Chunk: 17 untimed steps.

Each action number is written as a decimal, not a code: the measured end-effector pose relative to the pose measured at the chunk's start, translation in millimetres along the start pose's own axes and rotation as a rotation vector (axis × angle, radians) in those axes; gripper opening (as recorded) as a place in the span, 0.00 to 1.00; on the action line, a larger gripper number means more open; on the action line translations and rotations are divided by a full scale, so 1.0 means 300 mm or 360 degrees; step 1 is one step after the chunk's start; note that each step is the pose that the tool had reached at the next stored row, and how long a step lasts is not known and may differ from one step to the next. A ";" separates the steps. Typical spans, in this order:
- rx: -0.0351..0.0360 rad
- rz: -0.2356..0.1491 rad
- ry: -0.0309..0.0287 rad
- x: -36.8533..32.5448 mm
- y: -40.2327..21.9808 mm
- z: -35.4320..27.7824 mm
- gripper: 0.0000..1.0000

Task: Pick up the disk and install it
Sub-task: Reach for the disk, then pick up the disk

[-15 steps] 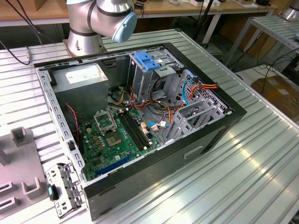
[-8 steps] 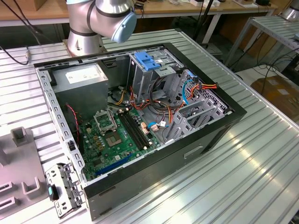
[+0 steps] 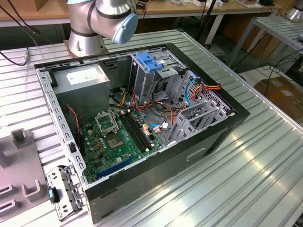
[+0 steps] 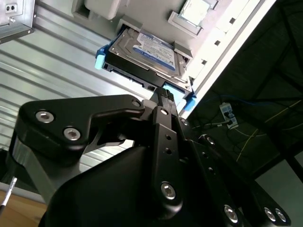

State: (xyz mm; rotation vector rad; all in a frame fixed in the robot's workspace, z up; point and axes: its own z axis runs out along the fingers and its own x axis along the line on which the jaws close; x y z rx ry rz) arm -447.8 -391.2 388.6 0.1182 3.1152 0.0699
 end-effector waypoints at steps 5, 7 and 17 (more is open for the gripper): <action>0.0000 0.0000 0.00003 0.039 -0.002 0.000 0.11; 0.0000 0.0000 0.00006 0.051 -0.003 -0.001 0.11; 0.0000 0.0000 0.00005 0.054 -0.003 -0.001 0.11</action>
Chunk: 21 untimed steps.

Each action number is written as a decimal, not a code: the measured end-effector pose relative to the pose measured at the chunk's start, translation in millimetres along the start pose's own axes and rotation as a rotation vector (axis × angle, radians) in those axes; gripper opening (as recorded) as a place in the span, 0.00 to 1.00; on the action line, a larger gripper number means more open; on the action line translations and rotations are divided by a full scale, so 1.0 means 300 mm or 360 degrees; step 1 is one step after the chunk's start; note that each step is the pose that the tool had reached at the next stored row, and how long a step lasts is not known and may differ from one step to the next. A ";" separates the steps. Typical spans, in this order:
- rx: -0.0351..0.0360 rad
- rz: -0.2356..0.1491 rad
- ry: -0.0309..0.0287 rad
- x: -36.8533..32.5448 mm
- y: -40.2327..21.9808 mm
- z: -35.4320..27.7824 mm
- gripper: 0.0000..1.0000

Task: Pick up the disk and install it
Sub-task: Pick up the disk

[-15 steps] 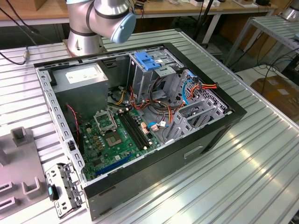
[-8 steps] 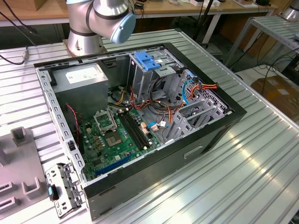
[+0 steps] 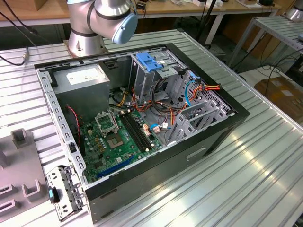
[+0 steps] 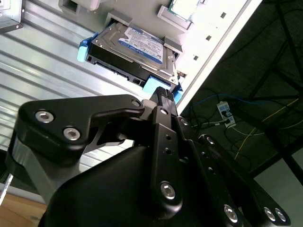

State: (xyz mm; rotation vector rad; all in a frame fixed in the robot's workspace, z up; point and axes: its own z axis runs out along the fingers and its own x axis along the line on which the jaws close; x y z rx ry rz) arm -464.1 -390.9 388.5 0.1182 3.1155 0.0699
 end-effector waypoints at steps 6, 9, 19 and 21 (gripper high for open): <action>0.0000 -0.0024 0.00012 0.000 0.000 0.000 0.11; -0.0002 -0.0108 0.00048 0.000 0.000 0.000 0.11; -0.0010 -0.0476 0.00218 0.000 0.000 0.000 0.11; -0.0012 -0.0549 0.00250 0.000 0.000 0.000 0.11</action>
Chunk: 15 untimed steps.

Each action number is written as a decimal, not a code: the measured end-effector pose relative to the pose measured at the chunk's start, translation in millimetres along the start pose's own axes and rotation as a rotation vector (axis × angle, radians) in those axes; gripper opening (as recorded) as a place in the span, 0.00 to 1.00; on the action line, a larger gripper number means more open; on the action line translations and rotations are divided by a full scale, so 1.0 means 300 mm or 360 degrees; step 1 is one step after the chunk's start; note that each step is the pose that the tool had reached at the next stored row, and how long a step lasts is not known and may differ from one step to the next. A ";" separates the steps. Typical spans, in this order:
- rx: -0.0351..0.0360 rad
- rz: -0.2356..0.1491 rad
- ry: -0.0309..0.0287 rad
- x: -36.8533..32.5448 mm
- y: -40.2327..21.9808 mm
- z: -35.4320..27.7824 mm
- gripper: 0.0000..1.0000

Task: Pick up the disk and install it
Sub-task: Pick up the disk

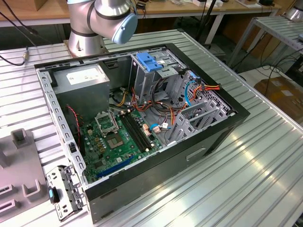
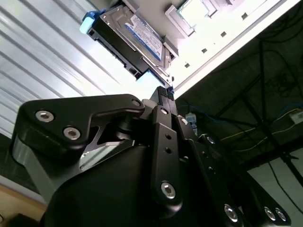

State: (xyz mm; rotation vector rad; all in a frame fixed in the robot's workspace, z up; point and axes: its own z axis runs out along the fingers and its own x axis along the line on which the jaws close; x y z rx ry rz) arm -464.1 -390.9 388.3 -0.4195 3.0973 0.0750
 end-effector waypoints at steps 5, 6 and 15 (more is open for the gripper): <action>-0.0003 -0.0139 0.00064 0.000 0.000 0.000 0.11; -0.0003 -0.0165 0.00075 0.000 0.000 0.000 0.11; -0.0010 -0.0457 0.00209 0.000 0.000 0.000 0.11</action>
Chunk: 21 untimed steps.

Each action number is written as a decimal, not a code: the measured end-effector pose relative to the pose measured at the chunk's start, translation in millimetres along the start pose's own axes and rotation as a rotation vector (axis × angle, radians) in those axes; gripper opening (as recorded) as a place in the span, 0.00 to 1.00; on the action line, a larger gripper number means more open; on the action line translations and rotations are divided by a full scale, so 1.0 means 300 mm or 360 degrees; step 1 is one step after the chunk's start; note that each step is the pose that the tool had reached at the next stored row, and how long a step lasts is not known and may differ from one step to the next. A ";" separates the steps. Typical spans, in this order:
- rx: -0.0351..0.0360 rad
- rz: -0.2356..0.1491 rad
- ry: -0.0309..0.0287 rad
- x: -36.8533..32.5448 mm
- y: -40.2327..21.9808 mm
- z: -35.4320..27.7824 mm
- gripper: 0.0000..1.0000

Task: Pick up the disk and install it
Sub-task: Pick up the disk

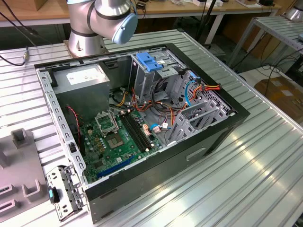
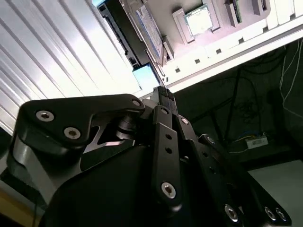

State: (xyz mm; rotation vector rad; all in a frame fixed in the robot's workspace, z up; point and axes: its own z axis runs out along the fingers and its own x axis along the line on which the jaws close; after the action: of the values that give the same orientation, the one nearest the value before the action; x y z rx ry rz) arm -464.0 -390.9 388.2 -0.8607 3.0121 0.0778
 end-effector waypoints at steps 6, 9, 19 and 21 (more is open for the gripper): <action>-0.0004 -0.0201 0.00093 0.000 0.000 0.000 0.11; -0.0007 -0.0326 0.00148 0.000 0.000 0.001 0.11; -0.0009 -0.0629 0.00322 -0.021 -0.009 0.007 0.11; -0.0010 -0.0649 0.00330 -0.024 -0.009 0.008 0.11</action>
State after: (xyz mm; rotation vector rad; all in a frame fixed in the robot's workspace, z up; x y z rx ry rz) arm -456.4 -389.3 385.7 -1.4585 2.7856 0.0742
